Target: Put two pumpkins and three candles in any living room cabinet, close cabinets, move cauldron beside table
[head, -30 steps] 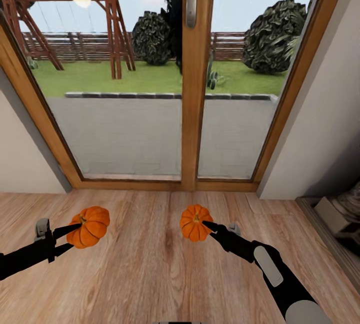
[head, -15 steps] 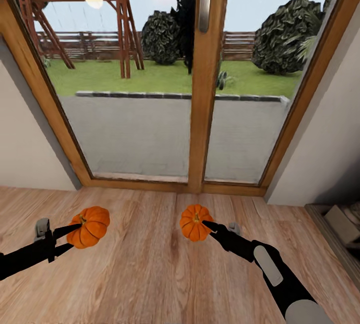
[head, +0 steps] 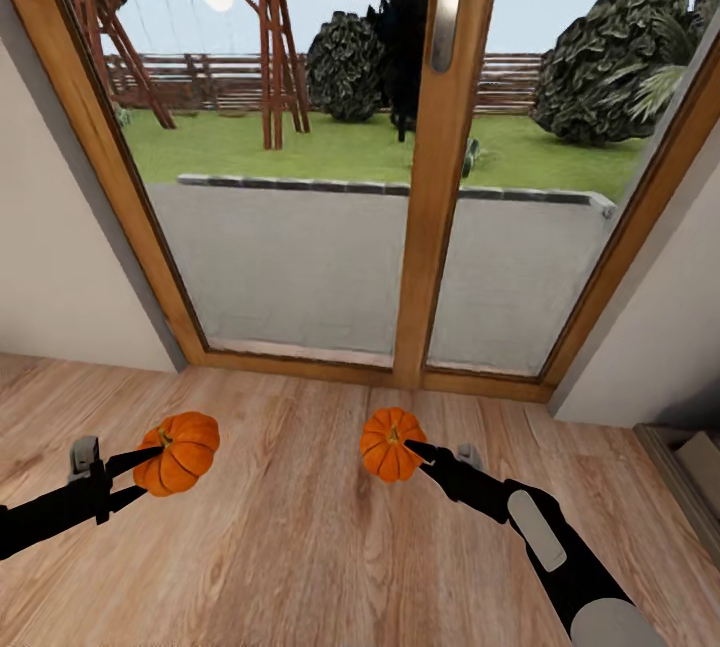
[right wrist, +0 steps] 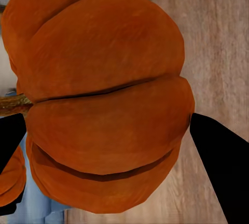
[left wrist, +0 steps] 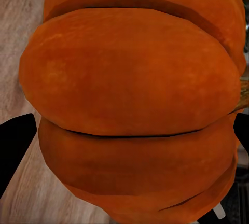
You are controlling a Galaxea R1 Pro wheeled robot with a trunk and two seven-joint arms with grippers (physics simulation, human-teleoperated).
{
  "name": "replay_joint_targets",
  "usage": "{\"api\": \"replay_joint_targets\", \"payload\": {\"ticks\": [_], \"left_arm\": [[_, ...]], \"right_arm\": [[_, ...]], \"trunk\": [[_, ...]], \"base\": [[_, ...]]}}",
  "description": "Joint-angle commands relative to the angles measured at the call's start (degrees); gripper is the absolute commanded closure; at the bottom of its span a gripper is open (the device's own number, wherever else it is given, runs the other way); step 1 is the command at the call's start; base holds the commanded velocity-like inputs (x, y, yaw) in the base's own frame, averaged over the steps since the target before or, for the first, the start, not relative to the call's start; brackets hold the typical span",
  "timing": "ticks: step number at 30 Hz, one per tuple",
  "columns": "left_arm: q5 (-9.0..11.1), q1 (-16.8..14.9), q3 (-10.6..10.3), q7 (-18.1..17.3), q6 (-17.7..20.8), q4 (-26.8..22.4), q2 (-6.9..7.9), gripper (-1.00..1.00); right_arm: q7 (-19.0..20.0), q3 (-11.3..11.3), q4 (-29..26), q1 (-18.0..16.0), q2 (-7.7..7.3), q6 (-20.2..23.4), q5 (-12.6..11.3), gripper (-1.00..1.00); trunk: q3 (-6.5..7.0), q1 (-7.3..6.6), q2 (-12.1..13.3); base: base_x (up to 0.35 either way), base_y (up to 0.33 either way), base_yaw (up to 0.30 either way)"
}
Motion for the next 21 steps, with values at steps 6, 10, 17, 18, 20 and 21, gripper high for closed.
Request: {"api": "replay_joint_targets", "payload": {"ticks": [6,10,17,18,20,21], "left_arm": [[-0.06,-0.01,0.00,0.14,-0.06,-0.01,0.00,1.00],[-0.06,-0.01,0.00,0.20,-0.06,-0.01,0.00,1.00],[-0.06,0.00,0.00,0.21,-0.09,-0.01,0.00,1.00],[-0.06,0.00,0.00,0.21,-0.08,-0.01,0.00,1.00],[-0.10,-0.01,0.00,0.21,-0.11,-0.01,0.00,1.00],[-0.12,0.01,0.00,0.21,-0.12,-0.01,0.00,1.00]], "right_arm": [[0.14,-0.04,0.01,0.00,-0.02,-0.57,-0.11,1.00],[0.14,0.06,0.01,0.00,-0.02,-1.27,-0.13,1.00],[0.14,0.09,0.01,0.00,-0.02,-1.40,-0.14,1.00],[0.14,0.09,0.01,0.00,-0.02,-1.42,-0.14,1.00],[0.14,0.09,0.01,0.00,-0.02,-1.44,-0.12,1.00],[0.14,0.09,0.01,0.00,-0.02,-1.46,-0.11,1.00]], "trunk": [[0.54,-1.32,2.42],[1.06,-2.20,4.02],[2.76,-3.74,6.83],[3.02,-3.96,7.23],[3.54,-4.40,8.03],[3.80,-4.62,8.44]], "base": [[0.000,0.000,0.090],[0.000,0.000,0.072],[0.000,0.000,0.138],[0.000,0.000,0.156],[0.000,0.000,0.157],[0.000,0.000,0.159]]}}
